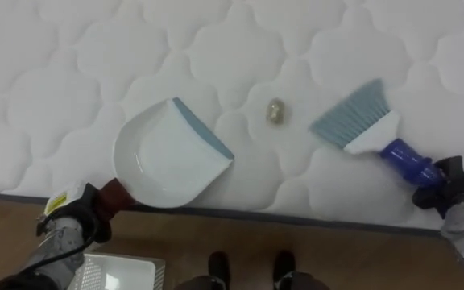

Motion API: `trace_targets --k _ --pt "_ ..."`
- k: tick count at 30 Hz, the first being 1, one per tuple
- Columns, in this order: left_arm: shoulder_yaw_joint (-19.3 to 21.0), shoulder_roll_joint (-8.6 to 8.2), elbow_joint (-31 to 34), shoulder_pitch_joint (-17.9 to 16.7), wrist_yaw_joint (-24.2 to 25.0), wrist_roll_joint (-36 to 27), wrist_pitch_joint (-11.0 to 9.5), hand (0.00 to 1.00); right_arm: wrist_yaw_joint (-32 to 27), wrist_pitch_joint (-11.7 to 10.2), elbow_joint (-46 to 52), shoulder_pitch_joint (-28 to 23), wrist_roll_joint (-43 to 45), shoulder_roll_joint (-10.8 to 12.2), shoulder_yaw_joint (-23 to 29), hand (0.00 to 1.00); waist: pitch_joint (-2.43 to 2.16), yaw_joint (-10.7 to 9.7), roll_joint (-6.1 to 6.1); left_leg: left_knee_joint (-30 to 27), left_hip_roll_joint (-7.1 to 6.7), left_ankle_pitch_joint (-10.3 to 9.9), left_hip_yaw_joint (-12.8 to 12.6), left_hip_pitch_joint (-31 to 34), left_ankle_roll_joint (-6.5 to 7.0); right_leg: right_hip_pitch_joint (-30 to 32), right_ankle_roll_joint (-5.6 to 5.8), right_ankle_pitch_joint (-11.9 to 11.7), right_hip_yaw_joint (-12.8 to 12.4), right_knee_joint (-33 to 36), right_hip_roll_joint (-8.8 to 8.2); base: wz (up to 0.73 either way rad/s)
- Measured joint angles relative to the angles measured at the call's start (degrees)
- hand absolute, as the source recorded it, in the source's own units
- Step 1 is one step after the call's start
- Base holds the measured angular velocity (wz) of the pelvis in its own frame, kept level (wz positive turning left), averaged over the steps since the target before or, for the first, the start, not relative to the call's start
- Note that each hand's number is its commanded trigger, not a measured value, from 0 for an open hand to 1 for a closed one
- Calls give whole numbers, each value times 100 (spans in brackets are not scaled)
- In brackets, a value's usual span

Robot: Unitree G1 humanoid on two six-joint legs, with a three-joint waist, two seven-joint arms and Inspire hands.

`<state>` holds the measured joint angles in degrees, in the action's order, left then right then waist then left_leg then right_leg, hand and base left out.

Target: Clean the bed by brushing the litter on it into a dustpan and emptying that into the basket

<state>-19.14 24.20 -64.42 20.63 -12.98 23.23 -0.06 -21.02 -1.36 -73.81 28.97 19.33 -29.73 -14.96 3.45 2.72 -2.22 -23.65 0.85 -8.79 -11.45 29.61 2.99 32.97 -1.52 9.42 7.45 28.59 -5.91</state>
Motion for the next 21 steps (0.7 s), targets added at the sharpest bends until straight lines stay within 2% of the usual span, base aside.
trace_targets --k 3,6,10,15,21 --pt "-25 170 -17 76 -7 125 1 100 -17 33 9 191 782 -295 -193 100 6 33 -174 -9 37 0 -8 -36 -1 -46 -30 -29 -11 -20 43 -5" --pt "-31 259 -30 107 -30 150 32 100 -154 147 45 349 1543 -492 -378 100 7 74 -264 2 72 0 -4 -61 -3 -96 -41 -80 12 -106 89 -3" --pt "-136 385 12 139 -29 155 45 100 -225 219 87 602 2282 -517 -416 100 20 60 -329 38 68 -1 -1 -72 -5 -91 -46 -82 50 -111 88 0" --pt "-147 411 33 161 -30 294 100 100 -497 353 558 718 3457 -698 -655 100 15 89 -385 75 80 1 -21 -77 -7 -125 -46 -99 56 -198 104 0" --pt "-194 433 27 172 -93 334 97 100 -724 457 788 1039 3905 -711 -1130 100 30 134 -453 123 82 0 -77 -125 -9 -138 -42 -102 43 -206 102 -1"
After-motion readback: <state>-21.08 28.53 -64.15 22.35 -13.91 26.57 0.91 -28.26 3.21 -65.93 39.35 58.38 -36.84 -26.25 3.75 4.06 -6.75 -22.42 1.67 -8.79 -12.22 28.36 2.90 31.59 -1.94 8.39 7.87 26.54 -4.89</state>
